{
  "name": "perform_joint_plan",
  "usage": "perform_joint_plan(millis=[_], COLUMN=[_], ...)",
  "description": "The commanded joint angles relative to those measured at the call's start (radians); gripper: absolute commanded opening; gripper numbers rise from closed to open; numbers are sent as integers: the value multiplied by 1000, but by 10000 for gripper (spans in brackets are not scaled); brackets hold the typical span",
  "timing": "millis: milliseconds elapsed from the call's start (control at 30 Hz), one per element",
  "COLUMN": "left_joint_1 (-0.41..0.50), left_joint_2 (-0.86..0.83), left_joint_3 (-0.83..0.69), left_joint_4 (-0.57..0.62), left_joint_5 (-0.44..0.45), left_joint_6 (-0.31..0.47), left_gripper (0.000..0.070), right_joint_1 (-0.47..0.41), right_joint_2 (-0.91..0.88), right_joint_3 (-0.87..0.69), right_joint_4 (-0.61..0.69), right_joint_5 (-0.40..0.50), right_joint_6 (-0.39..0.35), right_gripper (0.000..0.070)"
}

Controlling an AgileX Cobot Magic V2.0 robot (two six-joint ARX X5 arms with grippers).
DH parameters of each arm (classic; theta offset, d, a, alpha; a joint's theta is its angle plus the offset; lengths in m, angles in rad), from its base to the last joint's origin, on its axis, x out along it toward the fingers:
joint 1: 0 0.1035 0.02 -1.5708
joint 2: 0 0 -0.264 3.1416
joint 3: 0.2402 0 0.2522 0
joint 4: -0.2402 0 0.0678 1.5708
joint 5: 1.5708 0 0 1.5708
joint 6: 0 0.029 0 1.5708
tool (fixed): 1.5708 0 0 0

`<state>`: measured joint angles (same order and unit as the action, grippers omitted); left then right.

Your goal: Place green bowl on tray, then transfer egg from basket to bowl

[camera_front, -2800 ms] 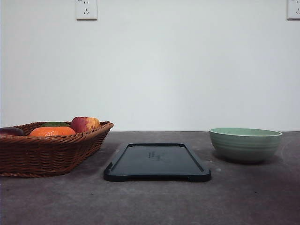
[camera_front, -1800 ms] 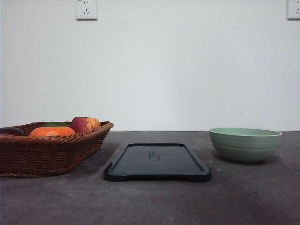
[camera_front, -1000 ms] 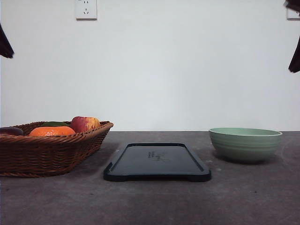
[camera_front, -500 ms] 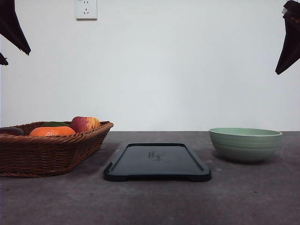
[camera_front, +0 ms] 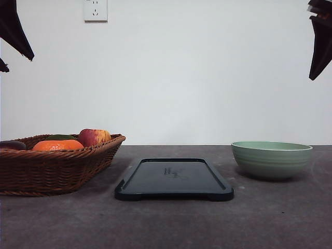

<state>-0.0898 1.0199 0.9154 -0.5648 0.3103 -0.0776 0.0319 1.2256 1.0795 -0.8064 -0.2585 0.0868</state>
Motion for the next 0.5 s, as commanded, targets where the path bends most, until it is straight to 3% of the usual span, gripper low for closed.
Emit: perform_joint_plan(millis=[0, 200, 467], left_joint_1=[-2, -2, -2], left_joint_2=[6, 6, 6], left_joint_3=[24, 24, 24], left_joint_4=[11, 11, 11], left_joint_5=[3, 3, 3], left_joint_6=[5, 6, 6], left_gripper=[351, 351, 350], right_joint_1=[-5, -16, -16], right_joint_2=[59, 252, 454], right_joint_3=[63, 217, 314], right_joint_4=[-43, -148, -136], right_joint_5=[1, 1, 4], right_joint_6=[10, -6, -21], right_gripper=[387, 387, 386])
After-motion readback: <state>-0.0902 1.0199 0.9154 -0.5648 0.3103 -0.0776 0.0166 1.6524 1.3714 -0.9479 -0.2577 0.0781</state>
